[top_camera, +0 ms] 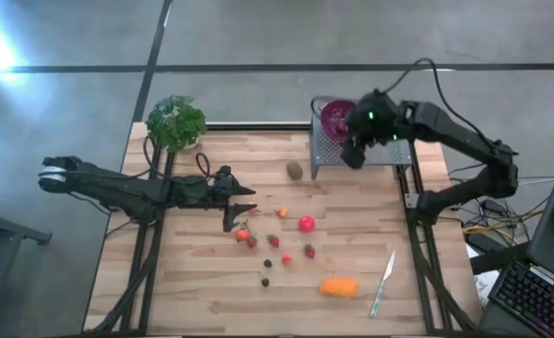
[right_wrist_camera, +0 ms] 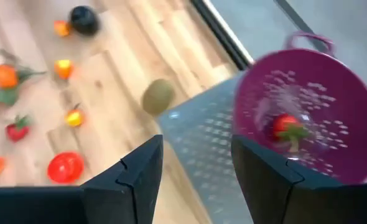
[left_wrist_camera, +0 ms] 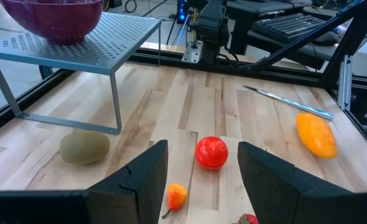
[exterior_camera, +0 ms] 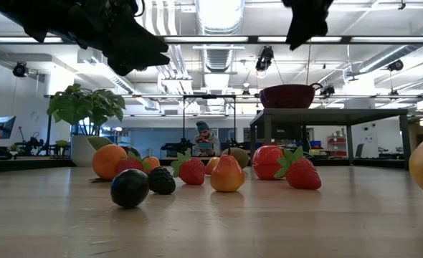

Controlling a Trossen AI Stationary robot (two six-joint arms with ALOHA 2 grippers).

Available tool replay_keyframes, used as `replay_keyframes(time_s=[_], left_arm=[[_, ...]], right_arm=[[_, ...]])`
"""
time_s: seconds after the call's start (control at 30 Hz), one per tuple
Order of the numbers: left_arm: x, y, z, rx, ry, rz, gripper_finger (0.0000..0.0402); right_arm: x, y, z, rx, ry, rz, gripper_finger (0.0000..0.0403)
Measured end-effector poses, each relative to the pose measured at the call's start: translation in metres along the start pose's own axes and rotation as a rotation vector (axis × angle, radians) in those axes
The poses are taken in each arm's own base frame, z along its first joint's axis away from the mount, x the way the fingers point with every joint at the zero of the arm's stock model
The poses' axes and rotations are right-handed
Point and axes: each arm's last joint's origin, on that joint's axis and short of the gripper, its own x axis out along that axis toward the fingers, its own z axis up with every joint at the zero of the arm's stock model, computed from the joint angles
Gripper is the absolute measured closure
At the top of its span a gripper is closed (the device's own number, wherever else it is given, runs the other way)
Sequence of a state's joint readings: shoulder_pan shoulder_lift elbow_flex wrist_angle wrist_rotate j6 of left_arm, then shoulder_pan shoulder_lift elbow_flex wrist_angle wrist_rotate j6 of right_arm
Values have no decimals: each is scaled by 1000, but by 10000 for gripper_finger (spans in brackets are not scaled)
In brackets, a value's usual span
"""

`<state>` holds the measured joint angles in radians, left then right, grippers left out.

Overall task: Pick & Place Fruit
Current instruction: Put the strawberry into the violet strainer bowl on the shelf

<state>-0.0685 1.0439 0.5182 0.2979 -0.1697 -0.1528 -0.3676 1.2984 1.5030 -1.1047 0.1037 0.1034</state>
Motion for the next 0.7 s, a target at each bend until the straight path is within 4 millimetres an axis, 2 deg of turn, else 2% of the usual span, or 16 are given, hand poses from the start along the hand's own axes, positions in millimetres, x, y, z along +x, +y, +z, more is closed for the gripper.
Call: replay_keyframes(time_s=[0.17, 0.43, 0.7], left_arm=[[0, 0, 0, -13, 0, 0, 202], [0, 1, -6, -54, 20, 4, 202], [0, 1, -6, -64, 17, 3, 202]], right_arm=[[-5, 44, -14, -89, -6, 24, 225], [0, 108, -42, -153, 16, 39, 204], [14, 159, -73, -140, 52, 46, 200]])
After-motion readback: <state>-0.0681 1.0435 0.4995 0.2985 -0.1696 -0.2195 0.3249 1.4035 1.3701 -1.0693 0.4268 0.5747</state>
